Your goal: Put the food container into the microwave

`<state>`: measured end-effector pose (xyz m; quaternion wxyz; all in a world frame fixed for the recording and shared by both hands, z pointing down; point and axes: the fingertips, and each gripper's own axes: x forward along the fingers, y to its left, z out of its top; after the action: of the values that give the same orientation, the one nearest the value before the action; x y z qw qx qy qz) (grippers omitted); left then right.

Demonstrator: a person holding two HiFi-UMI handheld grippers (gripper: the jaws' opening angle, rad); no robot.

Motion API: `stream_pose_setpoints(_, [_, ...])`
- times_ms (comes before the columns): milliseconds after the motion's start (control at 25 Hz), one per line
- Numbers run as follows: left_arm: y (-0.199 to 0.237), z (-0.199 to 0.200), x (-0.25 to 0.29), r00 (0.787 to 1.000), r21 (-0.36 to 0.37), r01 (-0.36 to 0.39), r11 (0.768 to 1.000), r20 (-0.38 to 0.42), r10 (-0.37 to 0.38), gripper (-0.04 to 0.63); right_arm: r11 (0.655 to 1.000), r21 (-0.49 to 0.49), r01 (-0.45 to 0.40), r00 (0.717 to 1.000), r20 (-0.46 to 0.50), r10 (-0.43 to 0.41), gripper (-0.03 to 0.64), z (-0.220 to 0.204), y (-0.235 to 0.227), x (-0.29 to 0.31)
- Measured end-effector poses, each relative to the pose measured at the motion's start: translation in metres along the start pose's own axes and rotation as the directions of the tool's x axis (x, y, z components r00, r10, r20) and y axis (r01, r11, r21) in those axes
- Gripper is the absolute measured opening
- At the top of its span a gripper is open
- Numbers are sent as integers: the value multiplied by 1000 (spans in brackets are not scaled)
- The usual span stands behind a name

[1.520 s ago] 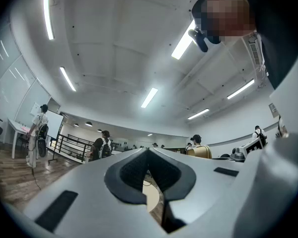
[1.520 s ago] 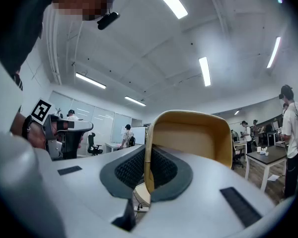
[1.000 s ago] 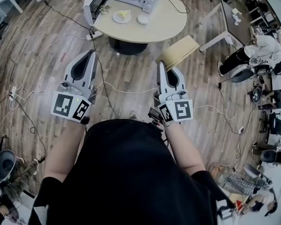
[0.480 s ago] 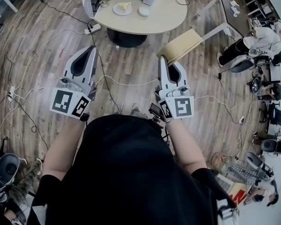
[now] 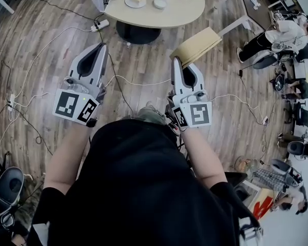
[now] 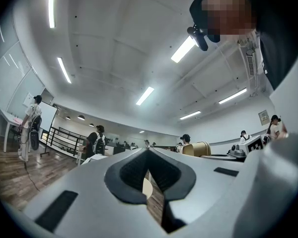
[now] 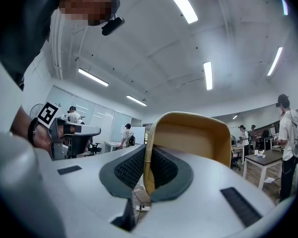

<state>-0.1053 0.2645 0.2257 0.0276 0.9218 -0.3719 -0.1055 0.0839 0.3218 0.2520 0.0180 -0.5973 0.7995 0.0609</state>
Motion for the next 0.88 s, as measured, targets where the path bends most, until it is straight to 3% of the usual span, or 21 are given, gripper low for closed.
stream_pose_setpoints(240, [0, -2, -3, 1000, -11, -6, 1000, 1, 6, 20, 1000, -13, 14, 1000, 5, -14, 32, 4, -3, -3])
stream_pose_setpoints(880, [21, -11, 33, 997, 32, -70, 997, -15, 71, 19, 999, 19, -44, 999, 20, 43, 32, -6, -29, 49])
